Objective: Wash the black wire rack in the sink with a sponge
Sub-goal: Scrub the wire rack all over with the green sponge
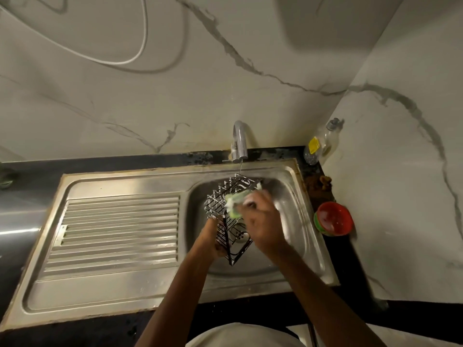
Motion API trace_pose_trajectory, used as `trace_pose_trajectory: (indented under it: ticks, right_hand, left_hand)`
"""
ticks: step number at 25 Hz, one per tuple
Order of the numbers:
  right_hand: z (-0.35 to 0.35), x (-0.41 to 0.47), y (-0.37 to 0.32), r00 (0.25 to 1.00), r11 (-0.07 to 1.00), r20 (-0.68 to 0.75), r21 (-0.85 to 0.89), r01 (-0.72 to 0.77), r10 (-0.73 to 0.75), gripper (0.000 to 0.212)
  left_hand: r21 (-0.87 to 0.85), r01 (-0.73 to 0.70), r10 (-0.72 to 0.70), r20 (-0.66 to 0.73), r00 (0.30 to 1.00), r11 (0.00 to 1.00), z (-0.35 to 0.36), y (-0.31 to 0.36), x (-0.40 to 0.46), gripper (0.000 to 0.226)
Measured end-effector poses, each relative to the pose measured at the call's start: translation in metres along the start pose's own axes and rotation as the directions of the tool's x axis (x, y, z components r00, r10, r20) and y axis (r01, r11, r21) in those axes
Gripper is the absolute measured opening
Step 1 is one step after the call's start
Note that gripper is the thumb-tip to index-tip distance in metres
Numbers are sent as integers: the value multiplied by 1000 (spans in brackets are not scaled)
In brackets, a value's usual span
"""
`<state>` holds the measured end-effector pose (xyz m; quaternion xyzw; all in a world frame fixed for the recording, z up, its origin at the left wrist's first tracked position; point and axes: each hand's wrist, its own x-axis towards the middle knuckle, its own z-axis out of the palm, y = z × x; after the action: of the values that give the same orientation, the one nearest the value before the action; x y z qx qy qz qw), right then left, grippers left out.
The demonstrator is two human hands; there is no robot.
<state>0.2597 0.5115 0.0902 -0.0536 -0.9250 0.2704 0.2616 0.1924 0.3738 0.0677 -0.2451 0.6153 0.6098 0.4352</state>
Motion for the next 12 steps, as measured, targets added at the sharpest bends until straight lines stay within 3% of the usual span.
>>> trace_pose_trajectory:
  ticks: [1, 2, 4, 6, 10, 12]
  right_hand:
    - [3, -9, -16, 986, 989, 73, -6, 150, -149, 16]
    - [4, -11, -16, 972, 979, 110, 5, 206, -205, 16]
    - [4, 1, 13, 1000, 999, -12, 37, 20, -19, 14]
    - [-3, 14, 50, 949, 963, -171, 101, -251, 266, 20]
    - [7, 17, 53, 940, 953, -198, -65, -296, 278, 34]
    - [15, 24, 46, 861, 894, -248, 53, -446, 444, 40]
  left_hand:
    - [-6, -1, 1, 18, 1000, 1000, -1, 0, 1, 42]
    - [-15, -3, 4, 23, 1000, 1000, -1, 0, 3, 41]
    - [-10, 10, -10, 25, 1000, 1000, -1, 1, 3, 38]
    - [36, 26, -27, 16, 1000, 999, -4, -1, 5, 44]
    - [20, 81, -81, 15, 997, 997, -10, -4, 9, 50]
    - [-6, 88, -88, 25, 996, 996, -11, -6, 13, 48]
